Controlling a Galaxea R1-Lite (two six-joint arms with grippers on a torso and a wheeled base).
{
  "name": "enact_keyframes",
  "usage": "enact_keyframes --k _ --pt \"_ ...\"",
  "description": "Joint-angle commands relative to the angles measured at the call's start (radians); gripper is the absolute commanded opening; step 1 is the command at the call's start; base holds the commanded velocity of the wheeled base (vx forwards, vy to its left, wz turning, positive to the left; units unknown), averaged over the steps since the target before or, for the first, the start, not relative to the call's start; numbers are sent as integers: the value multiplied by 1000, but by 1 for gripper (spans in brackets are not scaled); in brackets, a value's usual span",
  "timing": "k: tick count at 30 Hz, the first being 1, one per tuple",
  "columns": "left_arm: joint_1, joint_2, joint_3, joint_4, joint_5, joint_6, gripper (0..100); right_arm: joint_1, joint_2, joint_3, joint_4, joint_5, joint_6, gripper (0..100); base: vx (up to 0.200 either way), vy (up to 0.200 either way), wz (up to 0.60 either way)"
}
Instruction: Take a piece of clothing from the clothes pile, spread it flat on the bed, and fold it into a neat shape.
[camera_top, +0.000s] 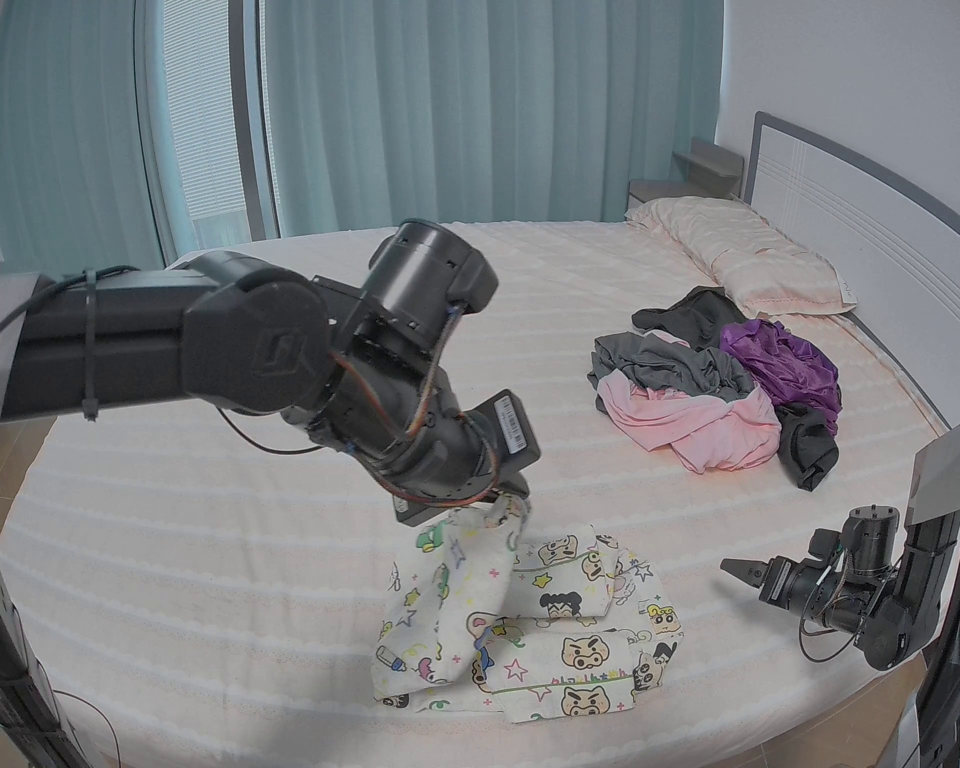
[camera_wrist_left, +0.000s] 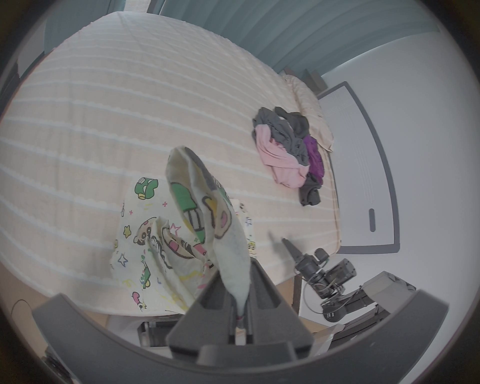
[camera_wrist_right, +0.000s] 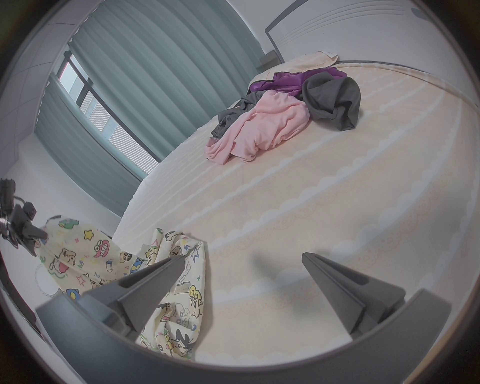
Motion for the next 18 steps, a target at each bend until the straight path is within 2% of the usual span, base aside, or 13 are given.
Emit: enact_keyframes --k 1,4,11,12,16,18 --pt "-50 94 -111 -2 -3 -41 0 1 1 -1 -1 0 0 100 0 0 0" --pt "-61 111 -145 -1 -3 -47 0 1 1 -1 -1 0 0 100 0 0 0" --pt "-58 110 -139 -25 -69 -48 0 4 1 -1 -1 0 0 100 0 0 0" --pt "-56 110 -128 -50 -69 -48 100 4 1 -1 -1 0 0 100 0 0 0" --pt "-55 104 -50 -183 -79 -68 100 3 1 -1 -1 0 -2 100 0 0 0" --pt "-55 100 4 -283 -82 -111 100 4 5 -1 1 0 -2 100 0 0 0"
